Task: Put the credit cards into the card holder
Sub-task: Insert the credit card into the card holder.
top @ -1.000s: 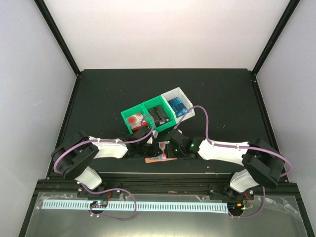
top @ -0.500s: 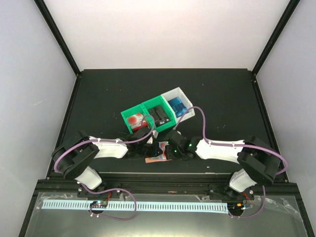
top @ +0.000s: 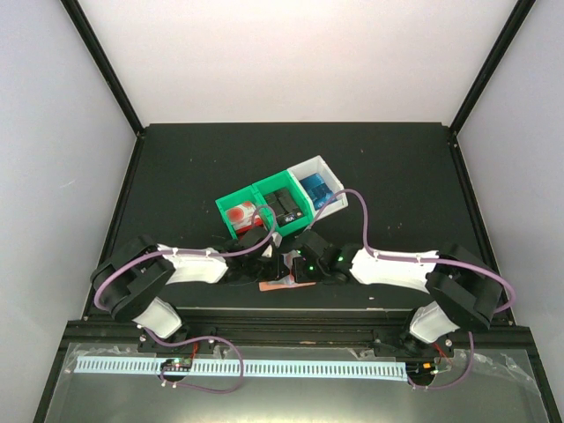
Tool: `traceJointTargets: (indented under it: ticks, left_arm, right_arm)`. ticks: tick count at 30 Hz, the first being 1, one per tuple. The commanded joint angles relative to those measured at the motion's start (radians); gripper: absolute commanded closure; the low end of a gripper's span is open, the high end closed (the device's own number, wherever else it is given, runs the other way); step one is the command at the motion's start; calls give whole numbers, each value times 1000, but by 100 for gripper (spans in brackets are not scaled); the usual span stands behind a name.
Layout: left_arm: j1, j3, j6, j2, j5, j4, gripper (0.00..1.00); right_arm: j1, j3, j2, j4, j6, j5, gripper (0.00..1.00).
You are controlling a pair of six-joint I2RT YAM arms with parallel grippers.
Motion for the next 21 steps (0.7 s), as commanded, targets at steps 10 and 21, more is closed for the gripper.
traceJointTargets:
  ticks: [10,21]
  left_arm:
    - [-6,-32,62,-177,-121,-181,84]
    - [25,-11,109,-543,-306,-418,61]
  right_arm:
    - [3,62,46,-70,-21,72,99]
    - [10,124,33,-213,-147,146,91]
